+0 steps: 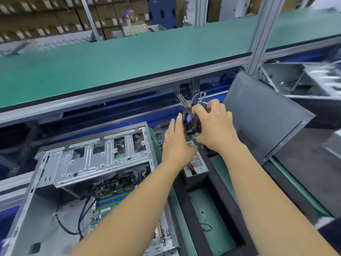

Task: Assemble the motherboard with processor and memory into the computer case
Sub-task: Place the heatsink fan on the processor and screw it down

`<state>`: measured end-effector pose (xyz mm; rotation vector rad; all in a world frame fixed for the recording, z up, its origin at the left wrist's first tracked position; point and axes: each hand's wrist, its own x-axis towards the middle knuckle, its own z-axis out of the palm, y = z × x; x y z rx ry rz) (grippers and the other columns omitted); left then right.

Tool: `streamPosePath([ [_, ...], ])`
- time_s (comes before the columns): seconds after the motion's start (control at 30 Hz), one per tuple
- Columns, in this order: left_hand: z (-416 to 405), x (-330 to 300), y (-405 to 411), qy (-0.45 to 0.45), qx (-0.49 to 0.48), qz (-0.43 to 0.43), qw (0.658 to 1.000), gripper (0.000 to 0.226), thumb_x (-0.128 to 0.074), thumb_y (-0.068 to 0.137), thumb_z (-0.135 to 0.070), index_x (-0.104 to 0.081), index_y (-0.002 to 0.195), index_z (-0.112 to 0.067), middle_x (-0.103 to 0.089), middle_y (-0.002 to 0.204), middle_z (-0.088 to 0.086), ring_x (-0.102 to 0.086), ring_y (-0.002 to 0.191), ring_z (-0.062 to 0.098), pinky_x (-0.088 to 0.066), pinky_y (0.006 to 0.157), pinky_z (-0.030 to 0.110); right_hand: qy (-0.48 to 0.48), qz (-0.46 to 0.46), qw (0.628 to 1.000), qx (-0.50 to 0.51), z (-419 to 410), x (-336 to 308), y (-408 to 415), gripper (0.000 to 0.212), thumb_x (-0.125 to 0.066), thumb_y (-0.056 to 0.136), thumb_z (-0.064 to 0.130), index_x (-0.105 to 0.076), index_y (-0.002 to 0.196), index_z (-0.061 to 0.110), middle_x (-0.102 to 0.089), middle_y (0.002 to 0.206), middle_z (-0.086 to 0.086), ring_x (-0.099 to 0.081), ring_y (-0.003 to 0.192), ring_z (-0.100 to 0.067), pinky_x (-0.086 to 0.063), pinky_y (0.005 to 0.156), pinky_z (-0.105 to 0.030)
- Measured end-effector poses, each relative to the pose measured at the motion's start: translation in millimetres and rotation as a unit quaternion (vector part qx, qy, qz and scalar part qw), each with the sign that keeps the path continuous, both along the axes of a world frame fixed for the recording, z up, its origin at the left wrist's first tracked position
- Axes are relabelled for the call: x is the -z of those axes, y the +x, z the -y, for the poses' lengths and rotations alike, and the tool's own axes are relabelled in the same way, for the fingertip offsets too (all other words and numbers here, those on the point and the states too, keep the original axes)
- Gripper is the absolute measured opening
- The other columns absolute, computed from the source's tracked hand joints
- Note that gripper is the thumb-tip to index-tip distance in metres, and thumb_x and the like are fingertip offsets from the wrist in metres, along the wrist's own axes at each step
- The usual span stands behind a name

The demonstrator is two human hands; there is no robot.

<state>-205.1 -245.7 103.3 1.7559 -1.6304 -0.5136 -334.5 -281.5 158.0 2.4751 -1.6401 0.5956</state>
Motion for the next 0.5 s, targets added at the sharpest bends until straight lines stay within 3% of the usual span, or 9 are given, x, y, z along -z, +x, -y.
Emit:
streamPosePath([
  [0.1,-12.2,-26.1,48.2,-0.122,-0.059,-0.108,0.985,0.102,-0.075,0.075,-0.032,-0.007,0.152,-0.042,-0.023,0.158,-0.009,-0.023,0.146,0.013,-0.031,0.116,0.042,0.054,0.252,0.963,-0.075,-19.4,-28.1,33.5,0.065,-0.085,0.063,0.021,-0.047,0.115,0.029,-0.036,0.113,-0.002,-0.044,0.104,-0.025,-0.049,0.085,-0.036],
  [0.2,-42.2,-38.5,111.6,-0.149,-0.095,-0.203,0.963,0.096,-0.072,0.075,-0.027,-0.014,0.148,-0.05,-0.031,0.154,-0.013,-0.032,0.141,0.006,-0.039,0.112,0.043,0.123,0.38,0.903,-0.158,-47.9,-33.6,82.2,0.062,-0.087,0.067,0.021,-0.045,0.111,0.032,-0.041,0.112,0.002,-0.052,0.102,-0.017,-0.053,0.086,-0.032],
  [0.27,-71.5,-36.8,152.1,-0.13,-0.065,-0.239,0.96,0.092,-0.07,0.076,-0.016,-0.022,0.147,-0.049,-0.04,0.149,-0.012,-0.042,0.133,0.002,-0.047,0.102,0.032,0.169,0.395,0.88,-0.2,-68.8,-23.8,115.7,0.06,-0.087,0.069,0.019,-0.046,0.111,0.03,-0.045,0.115,0.0,-0.055,0.107,-0.017,-0.053,0.09,-0.033],
  [0.33,-106.2,-27.6,189.2,-0.072,-0.007,-0.237,0.969,0.092,-0.071,0.078,-0.015,-0.024,0.149,-0.047,-0.044,0.147,-0.012,-0.05,0.127,0.0,-0.048,0.094,0.019,0.209,0.392,0.867,-0.228,-88.9,-8.6,143.0,0.059,-0.088,0.07,0.017,-0.046,0.109,0.032,-0.05,0.114,0.001,-0.054,0.107,-0.011,-0.049,0.086,-0.024],
  [0.4,-140.3,-15.4,222.8,0.013,0.025,-0.243,0.97,0.093,-0.079,0.076,-0.021,-0.027,0.147,-0.05,-0.048,0.145,-0.012,-0.054,0.125,0.004,-0.05,0.096,0.024,0.262,0.383,0.85,-0.25,-107.3,9.6,162.2,0.058,-0.088,0.071,0.017,-0.046,0.105,0.039,-0.053,0.111,0.009,-0.053,0.104,0.003,-0.044,0.08,-0.01],
  [0.5,-176.9,-1.1,255.7,0.136,0.043,-0.248,0.958,0.101,-0.089,0.064,-0.031,-0.032,0.146,-0.045,-0.051,0.144,-0.008,-0.056,0.124,0.007,-0.048,0.104,0.037,0.335,0.318,0.851,-0.248,-128.6,36.8,174.2,0.059,-0.09,0.068,0.028,-0.045,0.102,0.047,-0.055,0.112,0.016,-0.052,0.101,0.009,-0.04,0.076,-0.005],
])
